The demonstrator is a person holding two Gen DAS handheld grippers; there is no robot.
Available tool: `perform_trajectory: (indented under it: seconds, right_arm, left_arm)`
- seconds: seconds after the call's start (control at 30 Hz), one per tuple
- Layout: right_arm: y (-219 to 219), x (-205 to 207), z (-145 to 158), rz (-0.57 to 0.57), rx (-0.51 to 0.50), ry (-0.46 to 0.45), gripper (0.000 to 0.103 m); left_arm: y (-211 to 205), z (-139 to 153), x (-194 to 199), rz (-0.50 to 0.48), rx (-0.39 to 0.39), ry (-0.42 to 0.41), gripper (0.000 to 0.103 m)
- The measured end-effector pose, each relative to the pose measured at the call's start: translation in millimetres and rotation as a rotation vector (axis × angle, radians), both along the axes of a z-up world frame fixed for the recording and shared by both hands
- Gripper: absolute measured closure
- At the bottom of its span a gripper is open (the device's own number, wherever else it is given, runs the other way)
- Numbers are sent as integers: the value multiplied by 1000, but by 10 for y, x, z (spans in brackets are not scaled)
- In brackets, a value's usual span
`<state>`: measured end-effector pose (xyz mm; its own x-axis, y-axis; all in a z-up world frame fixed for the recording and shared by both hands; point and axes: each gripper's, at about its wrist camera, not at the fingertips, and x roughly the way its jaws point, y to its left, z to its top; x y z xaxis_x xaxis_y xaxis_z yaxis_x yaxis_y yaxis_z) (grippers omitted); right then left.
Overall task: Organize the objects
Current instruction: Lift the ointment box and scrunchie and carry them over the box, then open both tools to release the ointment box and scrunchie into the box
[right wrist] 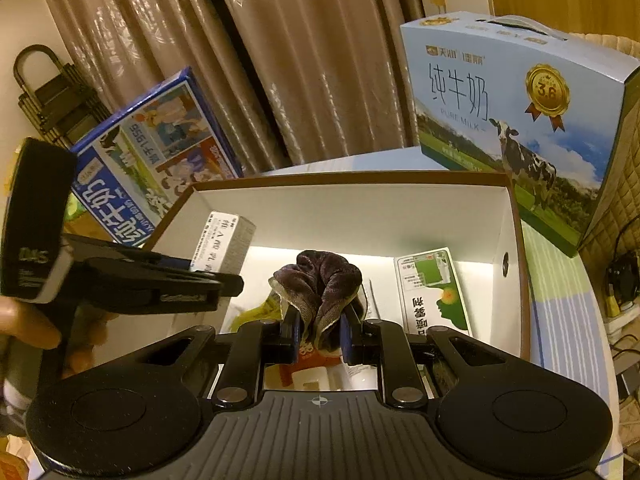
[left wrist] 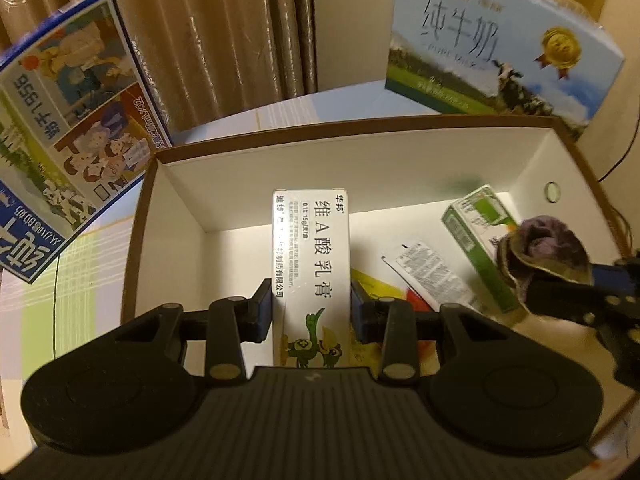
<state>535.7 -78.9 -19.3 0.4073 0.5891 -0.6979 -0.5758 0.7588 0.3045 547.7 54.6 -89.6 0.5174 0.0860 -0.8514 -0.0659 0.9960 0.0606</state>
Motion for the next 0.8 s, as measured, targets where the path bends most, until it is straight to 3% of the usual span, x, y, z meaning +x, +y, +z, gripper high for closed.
perform_trajectory:
  seconds: [0.43,0.7,0.8]
  right_arm:
    - [55,92,-56,4,-12,20,87]
    - [113,153,-112,2,-17,57,87]
    - [133,189,-150,-10,-13,78,87]
  left_arm:
    - [40,-129,165,11,19,16,69]
    - [85,25,69,13,8,-25,42]
    - [106,69,26,17,17,-34,38]
